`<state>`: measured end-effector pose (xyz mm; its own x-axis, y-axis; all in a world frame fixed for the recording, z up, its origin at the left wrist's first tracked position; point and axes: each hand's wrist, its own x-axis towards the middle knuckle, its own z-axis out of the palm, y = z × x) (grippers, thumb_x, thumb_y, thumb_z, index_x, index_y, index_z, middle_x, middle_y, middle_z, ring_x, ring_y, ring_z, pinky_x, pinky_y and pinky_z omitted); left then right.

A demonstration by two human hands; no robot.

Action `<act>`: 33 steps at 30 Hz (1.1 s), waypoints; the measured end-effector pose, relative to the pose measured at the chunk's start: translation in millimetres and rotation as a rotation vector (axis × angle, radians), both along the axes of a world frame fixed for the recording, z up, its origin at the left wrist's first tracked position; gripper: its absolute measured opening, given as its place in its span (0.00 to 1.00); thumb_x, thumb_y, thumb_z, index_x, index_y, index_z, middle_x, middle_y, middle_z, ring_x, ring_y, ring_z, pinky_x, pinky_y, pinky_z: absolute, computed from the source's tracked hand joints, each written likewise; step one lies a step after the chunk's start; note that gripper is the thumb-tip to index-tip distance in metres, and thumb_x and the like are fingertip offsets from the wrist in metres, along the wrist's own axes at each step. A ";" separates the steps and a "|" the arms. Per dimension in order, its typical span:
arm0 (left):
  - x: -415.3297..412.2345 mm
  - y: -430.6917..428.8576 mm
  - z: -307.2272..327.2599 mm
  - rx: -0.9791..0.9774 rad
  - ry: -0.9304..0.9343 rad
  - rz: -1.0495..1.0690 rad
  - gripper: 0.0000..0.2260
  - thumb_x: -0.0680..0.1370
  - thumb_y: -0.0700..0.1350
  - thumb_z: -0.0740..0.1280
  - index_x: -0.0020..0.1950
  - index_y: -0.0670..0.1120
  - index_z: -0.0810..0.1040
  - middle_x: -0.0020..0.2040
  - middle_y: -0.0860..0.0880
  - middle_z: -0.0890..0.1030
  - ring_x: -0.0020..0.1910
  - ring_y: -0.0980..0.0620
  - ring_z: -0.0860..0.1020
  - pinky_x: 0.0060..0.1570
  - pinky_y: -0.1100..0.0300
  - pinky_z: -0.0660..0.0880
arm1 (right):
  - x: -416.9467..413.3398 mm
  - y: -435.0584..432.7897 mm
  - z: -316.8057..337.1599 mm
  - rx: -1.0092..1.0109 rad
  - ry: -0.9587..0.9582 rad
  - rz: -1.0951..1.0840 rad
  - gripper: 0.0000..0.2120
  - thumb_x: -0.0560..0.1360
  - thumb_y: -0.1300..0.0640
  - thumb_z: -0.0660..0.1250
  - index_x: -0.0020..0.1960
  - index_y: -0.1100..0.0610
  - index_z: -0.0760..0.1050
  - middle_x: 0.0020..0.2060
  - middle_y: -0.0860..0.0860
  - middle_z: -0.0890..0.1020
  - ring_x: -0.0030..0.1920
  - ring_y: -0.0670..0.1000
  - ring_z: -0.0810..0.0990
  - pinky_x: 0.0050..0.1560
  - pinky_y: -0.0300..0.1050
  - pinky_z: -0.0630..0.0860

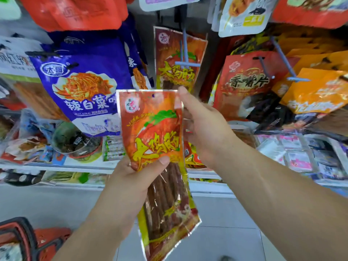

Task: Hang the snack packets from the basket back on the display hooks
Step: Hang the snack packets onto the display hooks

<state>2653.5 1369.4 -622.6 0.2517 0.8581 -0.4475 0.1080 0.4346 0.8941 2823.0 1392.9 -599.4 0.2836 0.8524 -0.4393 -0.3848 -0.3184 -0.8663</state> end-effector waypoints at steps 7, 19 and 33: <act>26.7 -12.8 5.6 -0.062 0.024 -0.066 0.36 0.55 0.67 0.74 0.52 0.42 0.83 0.53 0.38 0.87 0.57 0.35 0.84 0.64 0.35 0.77 | 25.6 -10.9 -4.7 0.088 -0.006 0.037 0.08 0.77 0.61 0.73 0.56 0.62 0.83 0.46 0.58 0.88 0.44 0.57 0.87 0.43 0.51 0.84; 32.3 31.8 8.9 0.258 0.158 0.114 0.14 0.72 0.60 0.74 0.56 0.59 0.81 0.44 0.57 0.87 0.47 0.52 0.85 0.58 0.46 0.80 | 40.4 3.7 2.4 0.322 -0.415 -0.090 0.08 0.78 0.64 0.73 0.44 0.52 0.83 0.41 0.52 0.88 0.44 0.54 0.88 0.46 0.55 0.86; -13.2 116.8 34.5 0.895 1.171 0.008 0.43 0.74 0.57 0.76 0.84 0.51 0.59 0.84 0.40 0.51 0.75 0.29 0.62 0.71 0.35 0.65 | 25.5 26.1 14.1 0.391 -0.570 -0.186 0.05 0.79 0.58 0.73 0.47 0.49 0.83 0.42 0.50 0.88 0.46 0.52 0.88 0.49 0.59 0.85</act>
